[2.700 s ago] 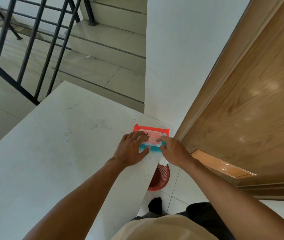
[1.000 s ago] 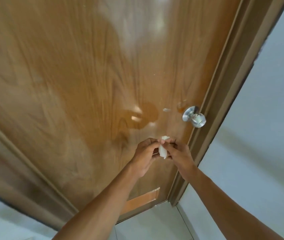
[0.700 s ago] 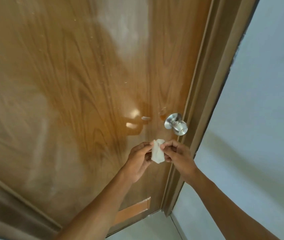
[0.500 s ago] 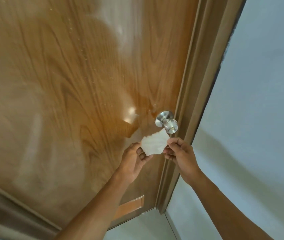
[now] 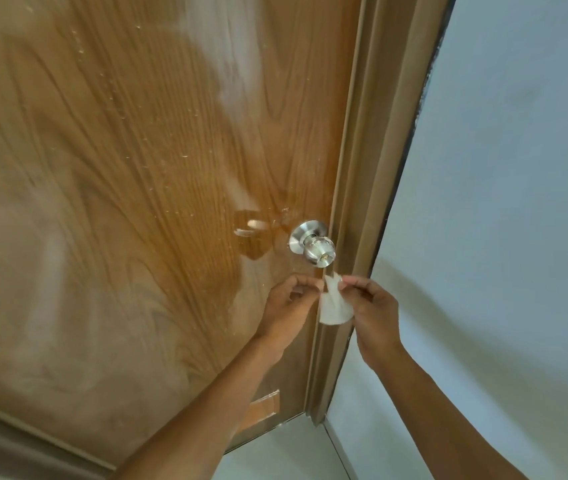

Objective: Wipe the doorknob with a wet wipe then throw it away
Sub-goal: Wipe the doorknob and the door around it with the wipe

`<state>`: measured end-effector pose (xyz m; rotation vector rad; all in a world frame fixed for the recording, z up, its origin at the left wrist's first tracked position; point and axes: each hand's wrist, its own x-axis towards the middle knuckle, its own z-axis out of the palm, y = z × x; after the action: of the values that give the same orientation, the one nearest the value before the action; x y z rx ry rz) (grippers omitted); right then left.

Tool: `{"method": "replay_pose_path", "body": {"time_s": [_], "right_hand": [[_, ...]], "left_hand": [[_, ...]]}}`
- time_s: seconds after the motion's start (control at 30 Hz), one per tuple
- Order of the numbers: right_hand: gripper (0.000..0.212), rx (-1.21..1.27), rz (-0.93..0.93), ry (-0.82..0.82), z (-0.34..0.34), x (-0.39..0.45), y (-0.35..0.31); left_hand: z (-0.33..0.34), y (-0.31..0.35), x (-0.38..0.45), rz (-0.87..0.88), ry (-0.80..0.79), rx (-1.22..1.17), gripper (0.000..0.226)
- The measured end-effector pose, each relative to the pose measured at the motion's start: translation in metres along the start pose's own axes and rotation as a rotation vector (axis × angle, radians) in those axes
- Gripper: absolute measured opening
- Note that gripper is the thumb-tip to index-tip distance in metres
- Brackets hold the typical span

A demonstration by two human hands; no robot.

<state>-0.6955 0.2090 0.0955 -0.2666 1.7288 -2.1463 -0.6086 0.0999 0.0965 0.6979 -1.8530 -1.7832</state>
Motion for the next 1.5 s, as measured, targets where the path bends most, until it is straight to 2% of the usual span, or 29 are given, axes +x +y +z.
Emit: {"method": "replay_pose_path", "body": {"time_s": [0.13, 0.27, 0.43, 0.57, 0.77, 1.0, 1.23, 1.5], "right_hand": [[0.019, -0.104, -0.311, 0.204, 0.012, 0.012, -0.012], [0.014, -0.193, -0.455, 0.169, 0.032, 0.018, -0.016], [0.012, -0.181, -0.397, 0.218, 0.042, 0.02, -0.007], [0.012, -0.183, -0.322, 0.244, 0.037, 0.016, 0.006], [0.009, -0.157, -0.35, 0.267, 0.048, 0.013, 0.002], [0.017, -0.282, -0.452, 0.125, 0.043, 0.001, 0.012], [0.012, -0.278, -0.446, 0.171, 0.04, 0.012, -0.004], [0.016, -0.32, -0.48, 0.08, 0.036, 0.003, 0.008]], "left_hand": [[-0.002, 0.013, 0.012, 0.121, 0.24, -0.027, 0.011], [-0.005, 0.027, 0.022, 0.21, 0.229, 0.038, 0.019], [-0.004, 0.034, 0.027, 0.244, 0.16, 0.101, 0.026], [-0.002, 0.035, 0.031, 0.204, 0.192, 0.13, 0.023], [-0.002, 0.038, 0.028, 0.157, 0.202, 0.086, 0.024], [-0.002, 0.043, 0.023, 0.139, 0.171, 0.042, 0.025], [-0.002, 0.049, 0.02, 0.127, 0.173, 0.091, 0.027], [-0.001, 0.052, 0.016, 0.096, 0.177, 0.106, 0.031]]}}
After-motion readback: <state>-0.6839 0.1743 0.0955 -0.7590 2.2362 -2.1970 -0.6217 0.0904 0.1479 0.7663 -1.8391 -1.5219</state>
